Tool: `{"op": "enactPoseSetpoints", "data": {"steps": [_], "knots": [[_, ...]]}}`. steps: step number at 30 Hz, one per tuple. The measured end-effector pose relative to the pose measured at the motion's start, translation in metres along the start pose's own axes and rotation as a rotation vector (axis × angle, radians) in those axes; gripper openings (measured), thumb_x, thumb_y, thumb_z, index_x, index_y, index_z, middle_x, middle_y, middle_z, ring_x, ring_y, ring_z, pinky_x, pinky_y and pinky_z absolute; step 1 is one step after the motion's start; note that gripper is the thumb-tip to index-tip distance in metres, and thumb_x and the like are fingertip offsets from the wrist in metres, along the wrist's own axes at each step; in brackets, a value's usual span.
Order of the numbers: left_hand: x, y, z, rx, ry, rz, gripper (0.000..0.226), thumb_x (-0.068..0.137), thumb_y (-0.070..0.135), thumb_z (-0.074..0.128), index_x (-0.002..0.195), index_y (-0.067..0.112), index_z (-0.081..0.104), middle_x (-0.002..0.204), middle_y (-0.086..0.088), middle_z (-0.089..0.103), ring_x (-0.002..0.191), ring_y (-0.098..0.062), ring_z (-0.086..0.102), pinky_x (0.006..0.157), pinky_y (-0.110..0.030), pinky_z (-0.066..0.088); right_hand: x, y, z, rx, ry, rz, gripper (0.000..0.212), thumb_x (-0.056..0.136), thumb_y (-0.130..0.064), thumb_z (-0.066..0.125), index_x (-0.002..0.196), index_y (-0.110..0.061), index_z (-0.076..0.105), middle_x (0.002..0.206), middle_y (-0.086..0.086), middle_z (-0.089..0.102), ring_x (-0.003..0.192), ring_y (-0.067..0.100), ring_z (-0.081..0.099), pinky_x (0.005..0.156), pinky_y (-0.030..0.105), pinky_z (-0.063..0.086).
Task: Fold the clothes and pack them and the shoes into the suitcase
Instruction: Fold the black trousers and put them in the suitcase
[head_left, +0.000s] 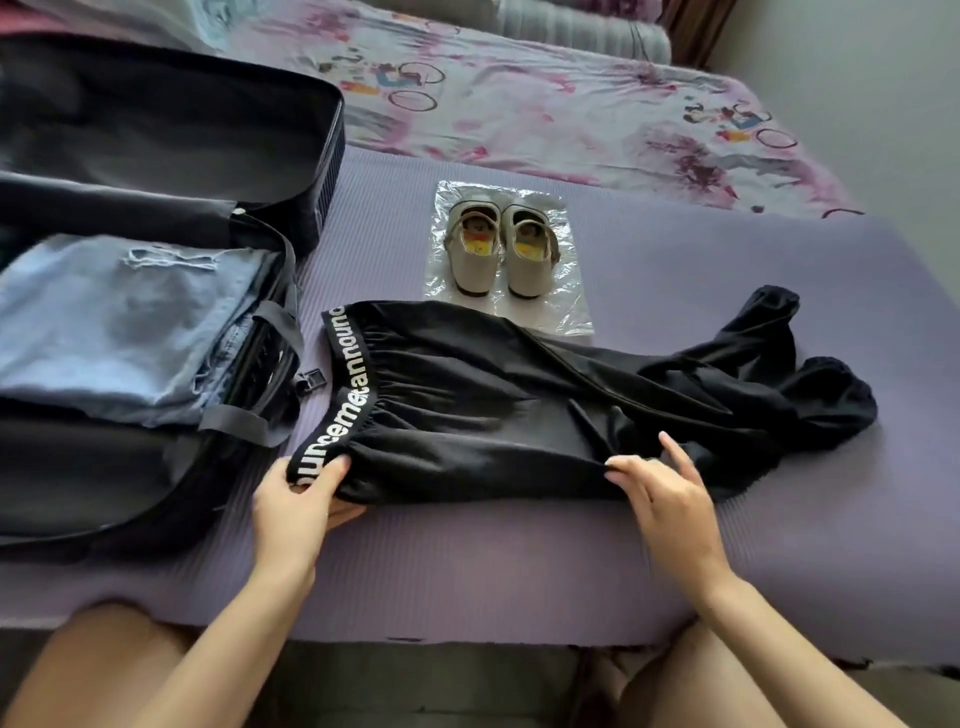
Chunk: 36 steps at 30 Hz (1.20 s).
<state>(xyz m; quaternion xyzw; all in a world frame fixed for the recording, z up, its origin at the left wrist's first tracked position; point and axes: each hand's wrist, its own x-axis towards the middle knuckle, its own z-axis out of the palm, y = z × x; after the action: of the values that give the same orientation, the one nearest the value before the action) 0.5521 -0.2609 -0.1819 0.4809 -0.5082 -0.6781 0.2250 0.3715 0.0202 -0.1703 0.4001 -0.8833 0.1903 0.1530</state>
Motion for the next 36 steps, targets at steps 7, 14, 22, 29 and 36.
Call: {"op": "enactPoseSetpoints", "data": {"steps": [7,14,22,29,36], "knots": [[0.002,0.001,-0.022,0.201,0.057,0.058,0.042,0.077,0.008,0.074,0.112,0.010,0.052,0.108,-0.011,0.059,0.095,-0.022,0.059,0.046,-0.027,0.056,0.056,-0.007,-0.004,-0.074,-0.279,0.063,0.016,0.088,-0.026,0.065,0.101,-0.019,0.069,0.094,-0.002,0.068,0.095,0.018,0.060,0.109,0.032,0.024],[-0.039,-0.004,-0.030,0.813,0.123,0.452,0.065,0.070,0.014,0.080,0.128,0.007,0.050,0.129,-0.016,0.046,0.115,-0.034,0.042,0.101,-0.043,0.032,0.002,-0.016,0.001,0.077,-0.174,0.226,0.041,0.087,-0.020,0.067,0.126,-0.016,0.059,0.134,0.005,0.052,0.125,0.025,0.046,0.110,0.046,0.033],[-0.075,-0.010,0.055,0.925,-0.495,0.777,0.052,0.091,0.049,0.046,0.138,0.029,0.044,0.147,0.008,0.036,0.141,-0.005,0.018,0.111,-0.021,0.010,-0.048,0.058,-0.053,0.238,0.048,0.706,0.040,0.088,-0.007,0.063,0.128,-0.011,0.057,0.139,0.008,0.049,0.128,0.026,0.036,0.102,0.023,0.023],[-0.070,-0.024,0.146,1.290,-0.765,0.684,0.060,0.093,0.061,0.015,0.148,0.039,0.006,0.159,0.006,-0.004,0.143,-0.009,-0.017,0.116,-0.039,-0.010,-0.035,0.118,-0.068,0.284,0.022,0.722,0.047,0.086,-0.013,0.067,0.132,-0.015,0.055,0.133,0.001,0.054,0.128,0.021,0.036,0.101,0.016,0.022],[-0.048,-0.016,0.216,1.205,-0.791,0.697,0.056,0.098,0.048,0.029,0.149,0.038,0.008,0.159,0.004,-0.001,0.145,-0.011,-0.010,0.117,-0.040,-0.004,-0.008,0.163,-0.053,-0.008,-0.204,0.547,0.037,0.080,-0.024,0.073,0.116,-0.023,0.067,0.140,-0.004,0.049,0.133,0.019,0.029,0.114,0.037,0.022]]}}
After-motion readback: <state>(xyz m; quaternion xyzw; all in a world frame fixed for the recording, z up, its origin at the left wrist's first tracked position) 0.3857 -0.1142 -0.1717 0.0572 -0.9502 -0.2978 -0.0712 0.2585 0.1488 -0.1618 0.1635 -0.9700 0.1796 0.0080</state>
